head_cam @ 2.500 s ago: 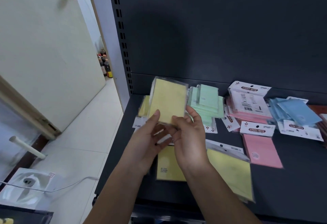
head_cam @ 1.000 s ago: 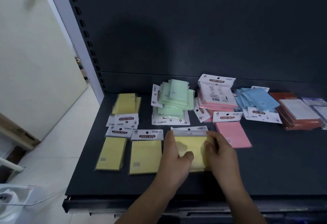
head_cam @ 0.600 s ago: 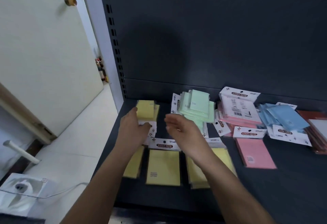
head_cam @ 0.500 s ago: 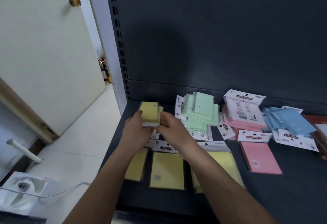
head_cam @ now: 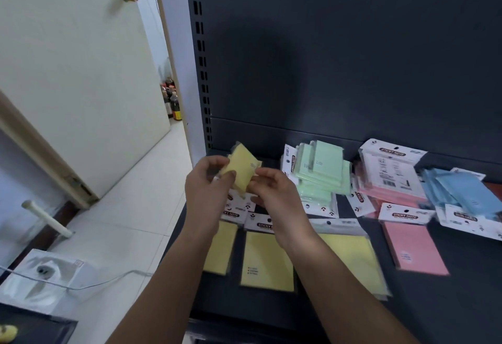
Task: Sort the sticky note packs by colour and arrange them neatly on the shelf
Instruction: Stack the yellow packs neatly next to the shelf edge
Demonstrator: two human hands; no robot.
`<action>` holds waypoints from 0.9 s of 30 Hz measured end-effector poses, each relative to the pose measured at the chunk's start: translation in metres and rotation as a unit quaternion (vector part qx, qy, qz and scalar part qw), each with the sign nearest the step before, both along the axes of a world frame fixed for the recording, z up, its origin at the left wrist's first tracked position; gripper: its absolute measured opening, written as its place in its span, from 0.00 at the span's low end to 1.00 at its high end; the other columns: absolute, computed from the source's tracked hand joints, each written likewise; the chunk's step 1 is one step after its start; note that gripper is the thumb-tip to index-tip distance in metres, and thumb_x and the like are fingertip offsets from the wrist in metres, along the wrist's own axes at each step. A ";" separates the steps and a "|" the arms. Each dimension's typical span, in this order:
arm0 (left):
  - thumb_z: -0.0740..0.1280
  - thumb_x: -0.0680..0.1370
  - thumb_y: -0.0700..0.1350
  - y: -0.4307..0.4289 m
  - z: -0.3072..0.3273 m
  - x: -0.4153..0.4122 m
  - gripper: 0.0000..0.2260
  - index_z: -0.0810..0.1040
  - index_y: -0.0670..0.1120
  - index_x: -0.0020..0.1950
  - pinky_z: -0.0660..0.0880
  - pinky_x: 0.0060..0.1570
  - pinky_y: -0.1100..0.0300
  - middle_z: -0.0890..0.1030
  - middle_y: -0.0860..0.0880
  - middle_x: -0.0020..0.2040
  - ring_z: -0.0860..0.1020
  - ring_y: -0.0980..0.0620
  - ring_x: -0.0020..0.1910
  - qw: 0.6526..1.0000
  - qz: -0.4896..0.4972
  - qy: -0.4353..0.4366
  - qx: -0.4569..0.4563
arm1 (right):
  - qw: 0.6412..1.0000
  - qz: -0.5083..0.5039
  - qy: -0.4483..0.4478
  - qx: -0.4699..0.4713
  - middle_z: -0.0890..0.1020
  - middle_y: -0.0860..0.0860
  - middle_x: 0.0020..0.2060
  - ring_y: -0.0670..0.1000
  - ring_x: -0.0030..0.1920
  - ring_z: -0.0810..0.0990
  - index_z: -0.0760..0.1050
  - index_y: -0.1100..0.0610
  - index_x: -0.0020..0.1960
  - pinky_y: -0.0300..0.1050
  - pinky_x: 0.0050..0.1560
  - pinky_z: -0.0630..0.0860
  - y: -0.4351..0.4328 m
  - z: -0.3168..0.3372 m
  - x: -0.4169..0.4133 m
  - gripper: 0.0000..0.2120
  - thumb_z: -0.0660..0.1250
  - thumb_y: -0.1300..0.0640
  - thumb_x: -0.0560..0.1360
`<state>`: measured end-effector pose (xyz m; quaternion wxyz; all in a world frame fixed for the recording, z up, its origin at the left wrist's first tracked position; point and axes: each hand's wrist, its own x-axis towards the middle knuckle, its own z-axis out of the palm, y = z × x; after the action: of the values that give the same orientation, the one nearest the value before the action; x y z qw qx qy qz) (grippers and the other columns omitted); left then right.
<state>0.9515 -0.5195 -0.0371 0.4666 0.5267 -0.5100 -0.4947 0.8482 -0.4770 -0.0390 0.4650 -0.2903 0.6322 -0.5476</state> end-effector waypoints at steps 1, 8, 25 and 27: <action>0.69 0.72 0.34 0.001 0.004 0.003 0.09 0.78 0.47 0.48 0.74 0.41 0.58 0.80 0.49 0.45 0.78 0.49 0.44 1.000 -0.011 0.006 -0.005 | 0.999 0.006 0.044 -0.009 0.78 0.54 0.53 0.50 0.51 0.77 0.72 0.55 0.58 0.43 0.52 0.75 0.003 0.000 -0.001 0.13 0.66 0.64 0.74; 0.73 0.69 0.34 0.010 0.040 0.025 0.12 0.79 0.49 0.46 0.78 0.41 0.58 0.83 0.52 0.42 0.81 0.53 0.43 0.978 -0.170 -0.089 -0.081 | 0.851 0.092 0.495 -0.146 0.56 0.46 0.75 0.44 0.75 0.49 0.62 0.52 0.72 0.44 0.75 0.44 0.022 0.015 -0.013 0.28 0.67 0.53 0.75; 0.69 0.72 0.32 0.044 -0.006 0.050 0.17 0.73 0.45 0.57 0.77 0.40 0.56 0.81 0.48 0.44 0.79 0.50 0.40 0.992 0.007 0.064 0.113 | 0.995 -0.011 0.091 -0.039 0.76 0.47 0.39 0.44 0.38 0.75 0.68 0.48 0.53 0.32 0.41 0.73 0.054 -0.018 0.047 0.12 0.65 0.62 0.75; 0.69 0.73 0.33 0.045 -0.015 0.052 0.14 0.74 0.47 0.55 0.76 0.44 0.55 0.81 0.50 0.45 0.78 0.51 0.43 0.997 0.010 -0.009 0.070 | 0.983 0.012 0.176 -0.051 0.75 0.45 0.36 0.42 0.37 0.75 0.65 0.48 0.56 0.27 0.38 0.70 0.056 -0.019 0.048 0.15 0.66 0.62 0.75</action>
<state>1.0033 -0.4743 -0.0517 0.4287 0.5673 -0.4731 -0.5202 0.8962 -0.4212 -0.0580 0.3381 -0.4130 0.6719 -0.5134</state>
